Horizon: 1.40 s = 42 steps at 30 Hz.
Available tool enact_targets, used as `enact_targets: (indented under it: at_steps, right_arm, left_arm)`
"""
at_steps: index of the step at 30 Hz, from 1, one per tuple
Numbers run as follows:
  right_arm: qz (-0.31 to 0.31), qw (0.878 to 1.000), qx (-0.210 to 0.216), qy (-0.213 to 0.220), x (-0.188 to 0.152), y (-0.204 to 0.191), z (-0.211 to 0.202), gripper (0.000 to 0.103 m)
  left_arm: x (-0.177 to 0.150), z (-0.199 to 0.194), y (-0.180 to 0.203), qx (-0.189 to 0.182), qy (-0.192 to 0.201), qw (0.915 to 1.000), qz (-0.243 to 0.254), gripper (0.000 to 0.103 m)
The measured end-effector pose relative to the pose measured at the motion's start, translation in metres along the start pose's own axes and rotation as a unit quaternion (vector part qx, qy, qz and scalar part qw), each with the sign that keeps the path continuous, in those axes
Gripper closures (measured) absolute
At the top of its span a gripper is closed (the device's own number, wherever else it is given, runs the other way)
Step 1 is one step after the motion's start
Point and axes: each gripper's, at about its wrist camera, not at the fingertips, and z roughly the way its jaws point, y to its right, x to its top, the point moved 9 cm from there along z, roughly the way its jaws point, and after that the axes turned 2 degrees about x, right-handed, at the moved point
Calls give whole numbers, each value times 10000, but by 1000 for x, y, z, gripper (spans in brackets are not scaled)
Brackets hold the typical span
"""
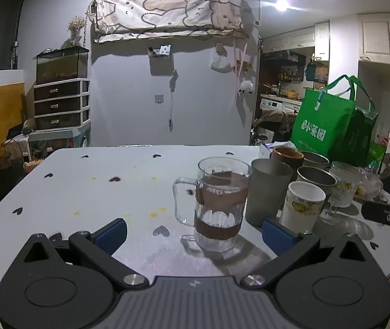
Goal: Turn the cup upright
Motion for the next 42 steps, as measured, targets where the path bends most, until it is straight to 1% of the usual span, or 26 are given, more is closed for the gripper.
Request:
enact_targets:
  at_steps: [5, 13, 42]
  right_arm:
    - [-46, 10000, 33, -49, -2, -4, 1, 0]
    - [-107, 9999, 78, -81, -3, -12, 2, 0]
    - [-77, 10000, 55, -20, 0, -11, -1, 0]
  left_arm:
    - [-3, 0, 0, -16, -62, 10000, 1, 0]
    - [-2, -3, -2, 13, -30, 10000, -23, 0]
    - [5, -9, -8, 77, 84, 9999, -51, 0]
